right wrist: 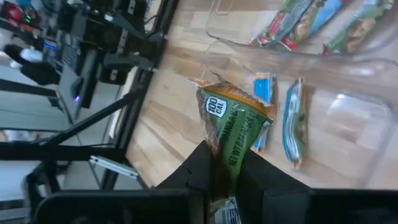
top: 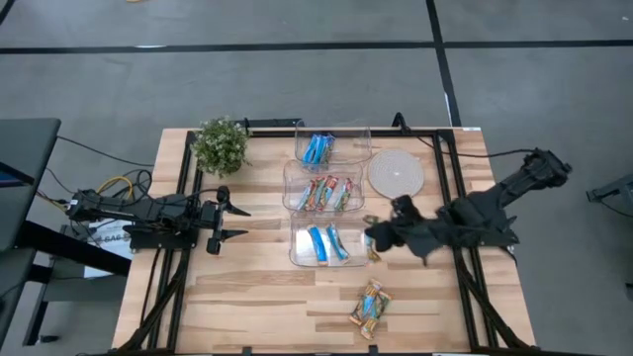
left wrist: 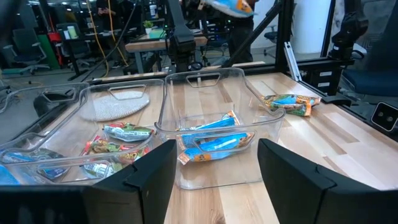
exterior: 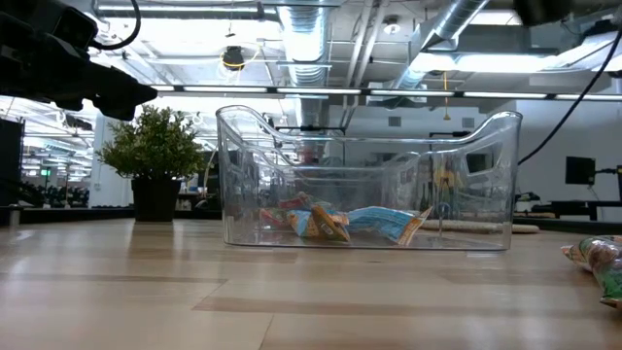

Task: Pick and place Granola Bars by type
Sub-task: Put the yellow granola bar into the bottom transparent bin

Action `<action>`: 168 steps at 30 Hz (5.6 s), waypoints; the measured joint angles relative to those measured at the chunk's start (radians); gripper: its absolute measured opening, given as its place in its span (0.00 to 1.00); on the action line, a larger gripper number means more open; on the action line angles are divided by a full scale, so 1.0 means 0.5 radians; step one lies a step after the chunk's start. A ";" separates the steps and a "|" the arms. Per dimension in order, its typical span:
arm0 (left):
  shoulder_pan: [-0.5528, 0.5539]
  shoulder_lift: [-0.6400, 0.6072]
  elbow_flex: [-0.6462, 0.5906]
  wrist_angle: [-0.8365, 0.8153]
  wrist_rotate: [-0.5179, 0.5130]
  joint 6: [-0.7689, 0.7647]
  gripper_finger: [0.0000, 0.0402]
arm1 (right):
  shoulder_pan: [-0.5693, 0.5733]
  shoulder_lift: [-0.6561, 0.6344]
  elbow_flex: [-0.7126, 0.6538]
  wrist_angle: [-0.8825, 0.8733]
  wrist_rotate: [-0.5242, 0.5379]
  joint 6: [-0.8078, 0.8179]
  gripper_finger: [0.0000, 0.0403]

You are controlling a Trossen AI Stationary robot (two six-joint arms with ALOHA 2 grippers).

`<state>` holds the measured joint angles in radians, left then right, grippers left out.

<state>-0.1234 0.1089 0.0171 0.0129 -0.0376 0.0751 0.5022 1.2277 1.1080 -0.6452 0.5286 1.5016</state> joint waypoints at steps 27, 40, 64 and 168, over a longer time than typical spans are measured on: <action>0.000 0.000 0.000 0.001 -0.004 0.000 0.55 | -0.696 0.753 0.000 0.745 -0.870 -0.438 0.08; 0.000 0.000 0.000 0.001 -0.004 0.000 0.55 | -0.740 1.023 0.000 0.725 -0.974 -0.440 0.09; 0.000 0.000 0.000 0.001 -0.005 0.001 0.55 | -0.800 1.027 0.000 0.684 -1.062 -0.492 0.22; 0.001 0.013 0.000 0.001 0.000 0.000 0.55 | 0.373 1.397 0.007 0.459 -1.446 1.388 0.65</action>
<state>-0.1231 0.1152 0.0170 0.0135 -0.0378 0.0750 0.6887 1.9260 1.1115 -0.4155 -0.1944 2.1955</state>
